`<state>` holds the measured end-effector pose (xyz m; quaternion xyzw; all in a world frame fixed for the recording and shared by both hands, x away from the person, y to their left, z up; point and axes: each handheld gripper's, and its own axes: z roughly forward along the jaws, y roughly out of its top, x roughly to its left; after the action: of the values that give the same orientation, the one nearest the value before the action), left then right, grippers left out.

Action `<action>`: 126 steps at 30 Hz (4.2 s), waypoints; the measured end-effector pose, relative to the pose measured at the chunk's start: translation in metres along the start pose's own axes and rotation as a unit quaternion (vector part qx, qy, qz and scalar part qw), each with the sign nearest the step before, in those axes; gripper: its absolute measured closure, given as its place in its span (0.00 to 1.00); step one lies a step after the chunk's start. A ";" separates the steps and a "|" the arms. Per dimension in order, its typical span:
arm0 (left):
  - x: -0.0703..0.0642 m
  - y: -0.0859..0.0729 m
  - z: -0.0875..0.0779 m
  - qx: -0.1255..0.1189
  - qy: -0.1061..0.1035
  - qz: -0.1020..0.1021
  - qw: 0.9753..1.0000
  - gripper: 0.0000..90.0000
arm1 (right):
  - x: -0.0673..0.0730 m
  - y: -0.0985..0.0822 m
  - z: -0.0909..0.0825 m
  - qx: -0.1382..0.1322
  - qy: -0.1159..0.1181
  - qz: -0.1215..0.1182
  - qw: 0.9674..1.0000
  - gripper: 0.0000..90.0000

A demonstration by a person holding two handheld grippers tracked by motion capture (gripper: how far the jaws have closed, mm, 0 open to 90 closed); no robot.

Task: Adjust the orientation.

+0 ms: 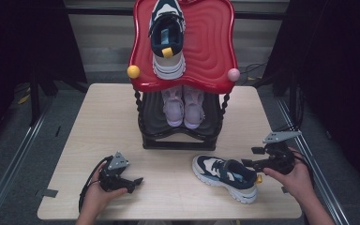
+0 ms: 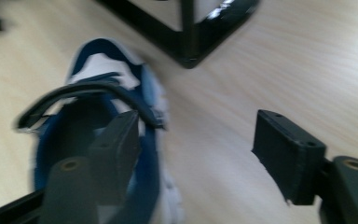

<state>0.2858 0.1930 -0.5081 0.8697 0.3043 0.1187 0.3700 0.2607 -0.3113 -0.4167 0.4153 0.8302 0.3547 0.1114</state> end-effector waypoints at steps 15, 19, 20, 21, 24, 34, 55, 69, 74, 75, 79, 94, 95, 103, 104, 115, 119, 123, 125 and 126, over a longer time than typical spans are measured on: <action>0.000 0.000 0.000 0.000 0.000 0.000 1.000 0.11 | 0.020 -0.005 0.019 0.040 0.020 -0.049 0.998 0.86; 0.000 0.000 0.000 0.000 0.000 0.000 1.000 0.11 | 0.021 -0.008 0.015 0.034 0.008 -0.047 0.998 0.88; 0.000 0.000 0.000 0.000 0.000 0.000 1.000 0.11 | 0.020 -0.009 0.012 0.030 0.005 -0.041 0.999 0.88; 0.000 0.000 0.000 0.000 0.000 0.000 1.000 0.11 | 0.019 -0.010 0.009 0.025 -0.002 -0.038 0.999 0.89; 0.000 0.000 0.000 -0.001 0.000 0.001 1.000 0.11 | 0.012 -0.014 -0.003 0.007 -0.018 -0.022 1.000 0.89; 0.001 0.000 0.000 0.000 -0.002 -0.001 1.000 0.11 | -0.007 -0.021 -0.025 0.000 -0.054 0.009 0.998 0.89; 0.001 0.001 0.000 0.001 -0.002 0.000 1.000 0.11 | -0.044 -0.017 0.010 -0.031 -0.117 0.097 0.988 0.87; 0.000 0.001 0.000 0.001 0.003 0.000 1.000 0.11 | -0.015 -0.027 0.003 -0.025 -0.066 0.108 0.992 0.57; 0.000 0.001 0.000 0.001 0.003 0.000 1.000 0.11 | -0.013 -0.024 0.000 -0.025 -0.072 0.099 0.992 0.45; 0.000 0.001 0.000 0.001 0.003 0.000 1.000 0.11 | -0.013 -0.023 -0.001 -0.022 -0.073 0.092 0.993 0.42; 0.000 0.001 0.000 0.001 0.002 0.000 1.000 0.11 | -0.012 -0.018 -0.006 -0.020 -0.072 0.083 0.994 0.37; 0.000 0.001 0.000 0.001 0.003 0.000 1.000 0.11 | 0.015 -0.006 -0.015 -0.034 -0.039 0.032 0.998 0.45; 0.000 0.001 0.000 0.001 0.003 0.000 1.000 0.11 | 0.016 -0.007 -0.013 -0.029 -0.027 0.031 0.999 0.49; 0.000 0.001 0.000 0.002 0.003 0.000 1.000 0.11 | 0.028 -0.011 0.010 0.007 -0.013 0.013 1.000 0.82; 0.000 0.001 0.000 0.002 0.002 0.000 1.000 0.11 | 0.027 -0.010 0.011 0.004 -0.010 0.016 1.000 0.83; 0.001 0.001 0.001 0.001 -0.001 0.001 1.000 0.10 | 0.023 0.008 0.035 -0.025 -0.011 0.053 0.998 0.87; 0.000 0.001 0.001 0.001 0.000 0.001 1.000 0.10 | 0.022 0.014 0.038 -0.017 -0.001 0.058 0.998 0.81; 0.001 0.001 0.001 0.002 -0.001 0.001 1.000 0.10 | 0.021 0.017 0.034 0.000 0.004 0.043 0.999 0.65; 0.001 0.001 0.001 0.001 0.000 0.001 1.000 0.10 | 0.020 0.018 0.030 0.007 0.008 0.035 0.999 0.60; 0.001 0.001 0.001 0.001 -0.002 0.001 1.000 0.10 | 0.019 0.018 0.028 0.007 0.018 0.031 0.999 0.57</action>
<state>0.2869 0.1926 -0.5081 0.8709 0.3028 0.1166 0.3692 0.2730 -0.2754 -0.4223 0.4349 0.8214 0.3595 0.0829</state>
